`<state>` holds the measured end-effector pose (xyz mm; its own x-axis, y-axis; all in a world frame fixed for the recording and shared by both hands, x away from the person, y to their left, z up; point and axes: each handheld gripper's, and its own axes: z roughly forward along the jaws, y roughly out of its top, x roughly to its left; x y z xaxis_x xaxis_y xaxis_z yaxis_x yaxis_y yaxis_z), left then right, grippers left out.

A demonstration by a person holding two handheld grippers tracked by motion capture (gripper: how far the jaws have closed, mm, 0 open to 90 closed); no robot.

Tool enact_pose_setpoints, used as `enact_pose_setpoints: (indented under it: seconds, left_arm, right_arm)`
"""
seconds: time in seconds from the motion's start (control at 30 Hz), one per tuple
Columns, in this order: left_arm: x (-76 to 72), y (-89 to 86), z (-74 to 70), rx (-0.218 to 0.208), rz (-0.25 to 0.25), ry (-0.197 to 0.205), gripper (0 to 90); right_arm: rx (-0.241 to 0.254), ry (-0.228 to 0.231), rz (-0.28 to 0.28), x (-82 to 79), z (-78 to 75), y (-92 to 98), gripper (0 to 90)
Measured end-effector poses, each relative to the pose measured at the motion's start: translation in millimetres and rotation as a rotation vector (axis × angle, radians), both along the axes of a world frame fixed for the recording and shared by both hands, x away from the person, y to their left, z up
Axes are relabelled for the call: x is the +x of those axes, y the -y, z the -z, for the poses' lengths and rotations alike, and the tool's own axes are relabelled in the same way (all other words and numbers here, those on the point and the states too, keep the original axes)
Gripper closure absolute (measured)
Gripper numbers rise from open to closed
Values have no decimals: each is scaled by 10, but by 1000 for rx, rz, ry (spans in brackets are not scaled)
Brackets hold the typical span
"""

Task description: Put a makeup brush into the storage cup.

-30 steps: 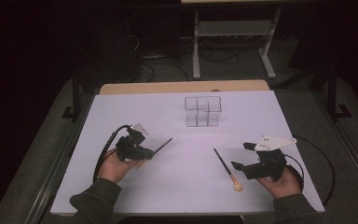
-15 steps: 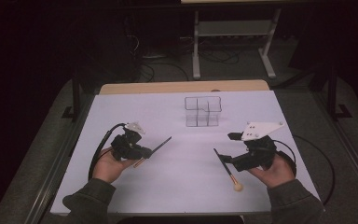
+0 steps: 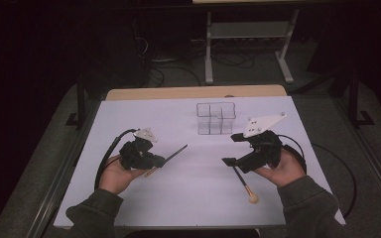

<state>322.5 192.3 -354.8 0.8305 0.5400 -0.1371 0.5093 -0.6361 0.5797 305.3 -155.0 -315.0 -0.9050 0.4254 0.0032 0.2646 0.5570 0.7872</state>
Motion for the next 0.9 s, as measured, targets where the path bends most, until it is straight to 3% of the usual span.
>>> enact_pose_setpoints:
  seconds: [0.33, 0.6, 0.9]
  left_arm:
    - [-22, 68, -23, -3, 49, -4, 831]
    - [-60, 137, -67, -15, 89, 14, 831]
    - [-109, 273, -73, -6, 174, 44, 831]
  right_arm:
    - [-27, -25, -79, 109, -132, -231, 215]
    - [-67, -38, -136, 177, -119, -439, 230]
    - [-113, -37, -200, 249, -56, -598, 263]
